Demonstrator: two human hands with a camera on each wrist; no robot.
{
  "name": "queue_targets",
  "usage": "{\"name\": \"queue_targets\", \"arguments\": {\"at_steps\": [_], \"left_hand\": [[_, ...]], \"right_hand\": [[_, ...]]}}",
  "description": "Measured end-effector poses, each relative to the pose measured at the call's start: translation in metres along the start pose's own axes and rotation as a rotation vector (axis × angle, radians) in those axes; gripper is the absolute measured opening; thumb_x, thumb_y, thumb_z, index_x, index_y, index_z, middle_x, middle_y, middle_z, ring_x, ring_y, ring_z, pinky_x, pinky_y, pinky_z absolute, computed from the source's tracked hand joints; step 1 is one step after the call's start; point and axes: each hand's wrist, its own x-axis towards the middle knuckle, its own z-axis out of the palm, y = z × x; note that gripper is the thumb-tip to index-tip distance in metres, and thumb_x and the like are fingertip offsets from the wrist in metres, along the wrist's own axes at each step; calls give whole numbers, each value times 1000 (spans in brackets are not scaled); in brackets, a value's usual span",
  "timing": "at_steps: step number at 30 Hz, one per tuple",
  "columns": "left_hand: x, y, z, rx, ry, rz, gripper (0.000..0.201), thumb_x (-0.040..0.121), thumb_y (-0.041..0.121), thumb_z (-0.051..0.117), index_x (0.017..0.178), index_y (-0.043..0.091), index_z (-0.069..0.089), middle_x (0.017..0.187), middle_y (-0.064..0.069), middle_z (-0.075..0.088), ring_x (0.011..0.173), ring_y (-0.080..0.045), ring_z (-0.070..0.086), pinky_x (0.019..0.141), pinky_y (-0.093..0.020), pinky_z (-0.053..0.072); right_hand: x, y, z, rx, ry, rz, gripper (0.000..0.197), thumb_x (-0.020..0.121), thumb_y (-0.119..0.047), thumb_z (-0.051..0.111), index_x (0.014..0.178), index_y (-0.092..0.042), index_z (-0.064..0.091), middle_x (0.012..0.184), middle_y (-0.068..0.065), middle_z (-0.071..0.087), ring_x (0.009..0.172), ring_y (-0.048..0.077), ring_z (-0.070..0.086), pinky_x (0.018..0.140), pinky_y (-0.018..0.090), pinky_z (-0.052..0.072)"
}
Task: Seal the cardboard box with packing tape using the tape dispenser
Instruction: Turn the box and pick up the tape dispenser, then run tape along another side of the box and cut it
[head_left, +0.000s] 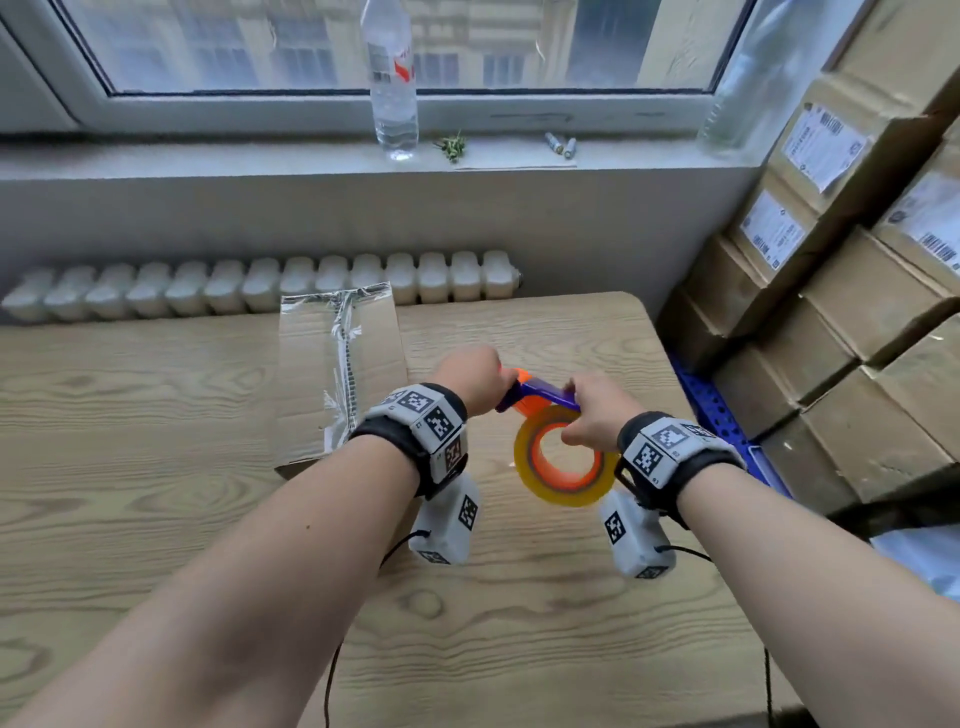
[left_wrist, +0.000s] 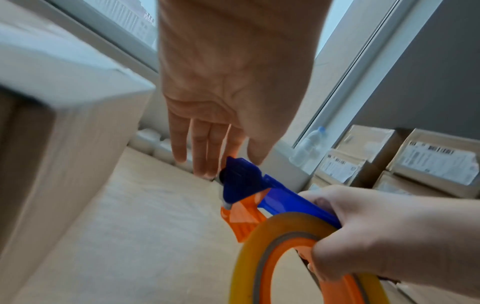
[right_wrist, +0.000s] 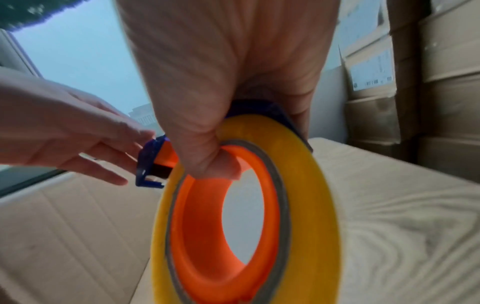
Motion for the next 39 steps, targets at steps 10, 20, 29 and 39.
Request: {"name": "queue_targets", "arguments": {"at_steps": [10,20,29,39], "left_hand": [[-26,-28,-64,-581,57,-104,34,99,21,38,81,4,61,80,-11,67,69,-22,64,62,-26,47],[-72,-81,-97,-872,81,-90,25,91,2,55,67,10,51,65,-8,53,56,-14,50,45,-13,47],[-97,-122,-94,-896,161,-175,23,90,-1,53,71,10,48,62,-8,53,42,-9,53,40,-14,45],[-118,-162,-94,-900,265,-356,25,87,4,61,63,7,56,62,-8,58,51,-13,51,53,-21,47]], "right_hand": [[-39,-59,-55,-71,284,-127,50,72,-13,70,116,-14,47,88,0,52,88,28,56,72,25,35],[-62,-118,-46,-11,275,-225,50,66,-10,69,111,-18,47,95,4,59,83,26,53,70,29,42],[-83,-156,-38,-27,261,-292,59,65,-11,73,119,-26,53,98,3,57,84,23,52,71,28,42],[-83,-185,-38,-82,154,-420,83,63,-12,79,135,-39,49,110,-7,58,101,16,54,86,23,41]]}}
